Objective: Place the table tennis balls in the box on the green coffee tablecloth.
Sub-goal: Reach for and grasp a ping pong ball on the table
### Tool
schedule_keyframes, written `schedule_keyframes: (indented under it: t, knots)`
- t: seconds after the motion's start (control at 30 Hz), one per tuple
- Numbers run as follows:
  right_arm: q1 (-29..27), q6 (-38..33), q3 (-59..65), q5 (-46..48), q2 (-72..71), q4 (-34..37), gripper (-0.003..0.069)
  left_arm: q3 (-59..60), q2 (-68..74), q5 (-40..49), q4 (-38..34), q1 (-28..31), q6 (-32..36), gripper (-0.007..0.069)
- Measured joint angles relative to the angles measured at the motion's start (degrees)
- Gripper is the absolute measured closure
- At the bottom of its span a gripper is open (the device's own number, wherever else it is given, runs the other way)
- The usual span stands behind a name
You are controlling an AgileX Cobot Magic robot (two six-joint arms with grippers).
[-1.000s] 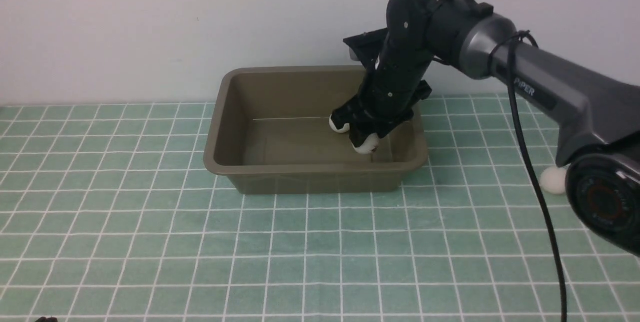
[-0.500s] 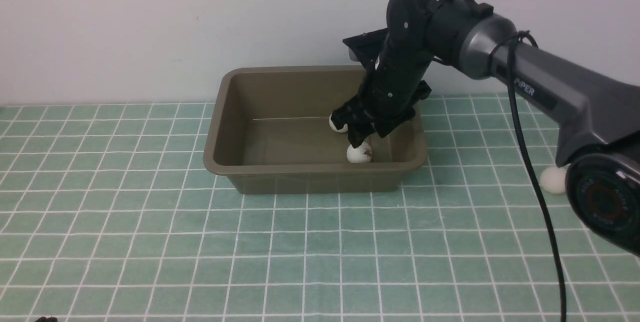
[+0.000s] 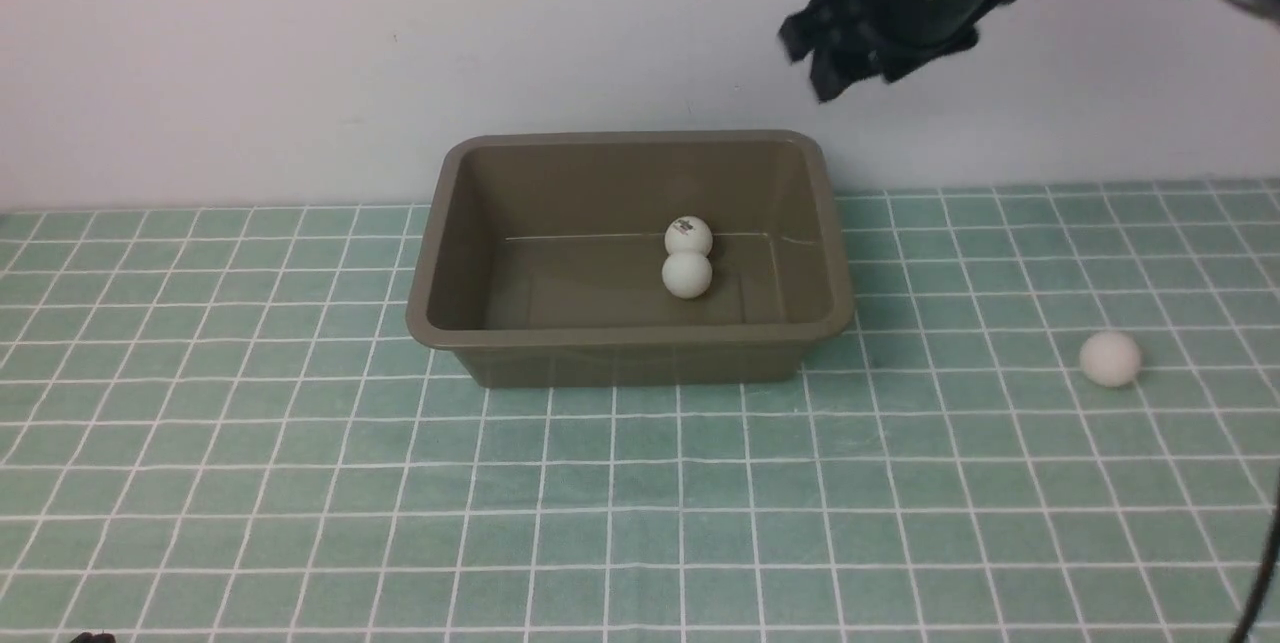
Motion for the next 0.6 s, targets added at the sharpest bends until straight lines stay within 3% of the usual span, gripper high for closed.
schedule_keyframes:
  t: [0.2, 0.6]
  knots:
    - [-5.7, 0.0, 12.8, 0.0, -3.4, -0.3, 0.0272, 0.0, 0.0, 0.0, 0.0, 0.0, 0.0, 0.0629]
    - [-6.7, -0.5, 24.3, -7.5, -2.7, -1.2, 0.0272, 0.0, 0.0, 0.0, 0.0, 0.0, 0.0, 0.0629]
